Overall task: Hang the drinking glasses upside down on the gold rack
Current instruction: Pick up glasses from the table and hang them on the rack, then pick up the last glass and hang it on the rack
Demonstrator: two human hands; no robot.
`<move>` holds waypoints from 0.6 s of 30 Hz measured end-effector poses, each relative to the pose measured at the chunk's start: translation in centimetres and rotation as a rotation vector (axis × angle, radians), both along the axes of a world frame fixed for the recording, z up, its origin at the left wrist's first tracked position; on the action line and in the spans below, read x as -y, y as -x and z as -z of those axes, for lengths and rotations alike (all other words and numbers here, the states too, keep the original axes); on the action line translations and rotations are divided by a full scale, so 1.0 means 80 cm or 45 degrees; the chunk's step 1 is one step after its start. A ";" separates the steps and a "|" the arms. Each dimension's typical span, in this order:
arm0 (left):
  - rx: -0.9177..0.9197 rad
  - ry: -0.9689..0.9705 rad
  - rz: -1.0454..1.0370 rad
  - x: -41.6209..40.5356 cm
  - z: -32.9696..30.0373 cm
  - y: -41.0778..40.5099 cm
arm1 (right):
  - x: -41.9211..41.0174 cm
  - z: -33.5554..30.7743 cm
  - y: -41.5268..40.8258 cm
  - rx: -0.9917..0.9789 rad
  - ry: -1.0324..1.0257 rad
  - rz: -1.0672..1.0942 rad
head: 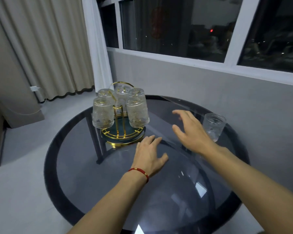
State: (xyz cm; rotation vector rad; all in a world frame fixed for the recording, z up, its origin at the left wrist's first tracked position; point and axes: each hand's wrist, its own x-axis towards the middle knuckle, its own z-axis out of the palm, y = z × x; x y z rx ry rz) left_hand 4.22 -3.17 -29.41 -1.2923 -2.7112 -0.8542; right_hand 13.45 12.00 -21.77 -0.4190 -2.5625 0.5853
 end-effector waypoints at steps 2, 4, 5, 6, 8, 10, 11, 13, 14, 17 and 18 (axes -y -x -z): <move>0.017 -0.020 0.125 -0.013 0.002 -0.016 | -0.019 0.022 -0.036 -0.113 0.068 0.168; 0.030 -0.003 0.228 -0.024 0.006 -0.030 | -0.039 0.046 -0.071 -0.147 0.159 0.426; 0.021 0.023 0.263 -0.030 0.008 -0.035 | -0.049 0.055 -0.085 -0.122 0.197 0.543; 0.006 0.062 0.285 -0.034 0.012 -0.040 | -0.059 0.063 -0.094 -0.076 0.209 0.635; -0.041 0.170 0.293 -0.039 0.021 -0.050 | -0.081 0.077 -0.100 0.013 0.197 0.746; -0.099 0.261 0.273 -0.043 0.032 -0.058 | -0.101 0.083 -0.093 0.075 0.262 0.769; -0.119 0.272 0.271 -0.044 0.035 -0.060 | -0.108 0.081 -0.087 0.087 0.337 0.746; -0.123 0.253 0.267 -0.044 0.040 -0.059 | -0.121 0.079 -0.070 0.061 0.526 0.691; -0.105 0.239 0.264 -0.044 0.040 -0.058 | -0.127 0.079 -0.061 0.035 0.621 0.675; -0.003 0.165 0.260 -0.042 0.035 -0.056 | -0.137 0.080 -0.041 -0.069 0.780 0.695; 0.037 0.132 0.265 -0.041 0.033 -0.056 | -0.138 0.080 -0.037 -0.106 0.807 0.729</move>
